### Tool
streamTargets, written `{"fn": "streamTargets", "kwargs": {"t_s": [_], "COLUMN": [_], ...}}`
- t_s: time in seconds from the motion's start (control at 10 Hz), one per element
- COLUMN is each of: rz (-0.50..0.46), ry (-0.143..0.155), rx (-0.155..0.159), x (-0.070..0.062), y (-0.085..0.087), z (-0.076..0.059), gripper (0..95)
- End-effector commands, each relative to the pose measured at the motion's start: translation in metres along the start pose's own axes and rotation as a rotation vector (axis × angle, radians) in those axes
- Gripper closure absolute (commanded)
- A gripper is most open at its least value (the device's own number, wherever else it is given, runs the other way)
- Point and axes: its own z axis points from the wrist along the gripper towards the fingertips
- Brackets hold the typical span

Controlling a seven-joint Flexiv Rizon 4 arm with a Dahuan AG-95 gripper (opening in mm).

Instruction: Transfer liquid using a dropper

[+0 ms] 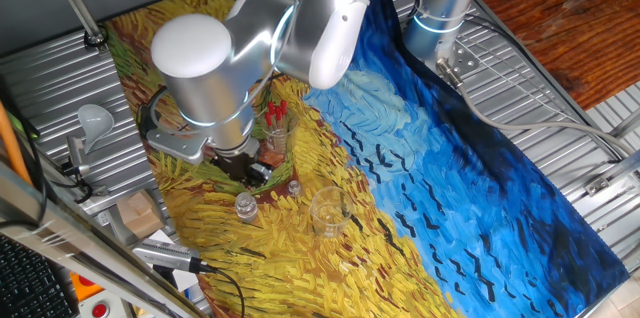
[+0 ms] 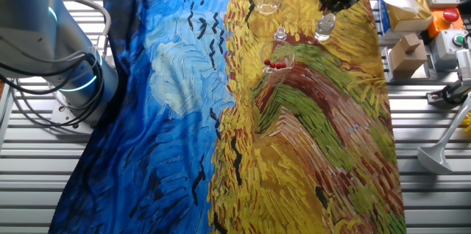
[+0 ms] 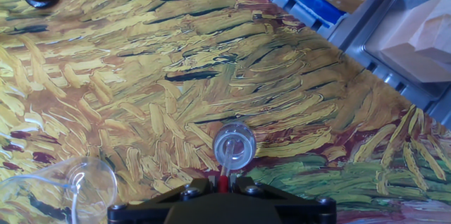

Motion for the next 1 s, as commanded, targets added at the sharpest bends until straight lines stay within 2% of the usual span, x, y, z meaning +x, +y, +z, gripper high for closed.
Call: {"fn": "streamTargets", "kwargs": {"t_s": [0.1, 1.0], "rz": [0.005, 0.015], "ry": [0.005, 0.026], "rx": [-0.005, -0.018], "x": [0.0, 0.008], "y": [0.0, 0.001], "z": [-0.002, -0.025], "gripper": [95.0, 95.0]}}
